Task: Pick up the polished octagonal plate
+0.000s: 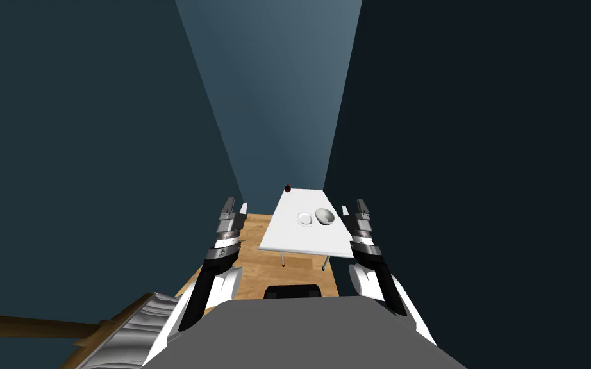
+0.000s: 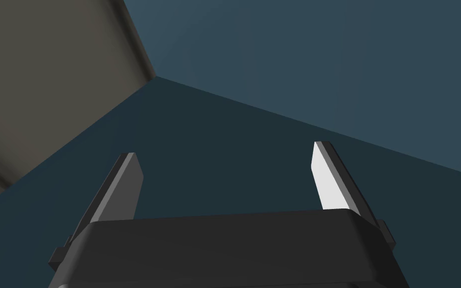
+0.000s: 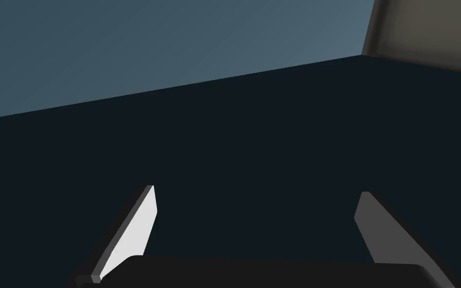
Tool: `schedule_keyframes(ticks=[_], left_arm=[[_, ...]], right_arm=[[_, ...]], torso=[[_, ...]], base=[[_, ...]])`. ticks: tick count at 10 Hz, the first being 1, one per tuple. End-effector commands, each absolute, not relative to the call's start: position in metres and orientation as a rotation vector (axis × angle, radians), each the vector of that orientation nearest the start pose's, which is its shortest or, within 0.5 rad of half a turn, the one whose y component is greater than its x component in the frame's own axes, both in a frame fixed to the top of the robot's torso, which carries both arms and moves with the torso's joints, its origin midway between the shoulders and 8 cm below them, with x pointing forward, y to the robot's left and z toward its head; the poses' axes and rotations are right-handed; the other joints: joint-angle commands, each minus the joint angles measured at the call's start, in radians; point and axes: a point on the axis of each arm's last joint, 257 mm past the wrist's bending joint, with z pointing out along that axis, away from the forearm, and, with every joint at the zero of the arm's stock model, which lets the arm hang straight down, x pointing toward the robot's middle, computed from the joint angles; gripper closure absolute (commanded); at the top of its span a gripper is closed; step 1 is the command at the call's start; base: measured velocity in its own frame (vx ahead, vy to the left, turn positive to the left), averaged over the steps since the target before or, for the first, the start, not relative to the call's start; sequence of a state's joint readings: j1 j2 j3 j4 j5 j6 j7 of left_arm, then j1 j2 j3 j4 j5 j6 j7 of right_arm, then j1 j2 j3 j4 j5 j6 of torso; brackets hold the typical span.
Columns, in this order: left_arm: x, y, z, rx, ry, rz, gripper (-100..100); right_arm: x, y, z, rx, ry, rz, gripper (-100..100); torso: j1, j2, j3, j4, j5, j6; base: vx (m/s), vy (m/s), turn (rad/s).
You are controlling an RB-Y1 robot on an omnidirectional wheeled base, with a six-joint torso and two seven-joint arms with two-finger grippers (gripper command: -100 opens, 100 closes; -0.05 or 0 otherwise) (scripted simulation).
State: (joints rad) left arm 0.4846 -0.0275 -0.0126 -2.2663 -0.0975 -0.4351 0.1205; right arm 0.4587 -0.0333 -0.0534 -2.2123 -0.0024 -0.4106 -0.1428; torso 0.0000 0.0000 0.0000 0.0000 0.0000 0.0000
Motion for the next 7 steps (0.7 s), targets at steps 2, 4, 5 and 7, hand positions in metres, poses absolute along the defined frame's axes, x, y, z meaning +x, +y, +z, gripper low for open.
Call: schedule_keyframes(ticks=[2,4,5,7], left_arm=[[0.36,0.268,0.01,-0.721,0.657,-1.352,0],[0.36,0.268,0.01,-0.721,0.657,-1.352,0],[0.36,0.268,0.01,-0.721,0.657,-1.353,0],[0.36,0.268,0.01,-0.721,0.657,-1.353,0]], right_arm=[[0.377,-0.289,-0.023,0.779,0.746,1.373,-100],[0.383,-0.279,-0.041,0.779,0.822,1.38,-100],[0.386,-0.274,-0.053,0.783,0.865,1.384,-100],[0.389,-0.268,-0.066,0.782,0.92,1.385,-100]], torso=[[0.002,0.002,0.001,0.0,0.0,0.0],[0.007,0.006,0.004,0.001,0.001,0.0],[0.006,0.008,0.005,0.002,0.001,0.0],[0.007,0.009,0.005,0.002,0.001,0.0]], base=[[-0.053,0.063,-0.084],[-0.121,0.104,-0.076],[-0.14,0.106,-0.088],[-0.098,0.088,-0.059]])
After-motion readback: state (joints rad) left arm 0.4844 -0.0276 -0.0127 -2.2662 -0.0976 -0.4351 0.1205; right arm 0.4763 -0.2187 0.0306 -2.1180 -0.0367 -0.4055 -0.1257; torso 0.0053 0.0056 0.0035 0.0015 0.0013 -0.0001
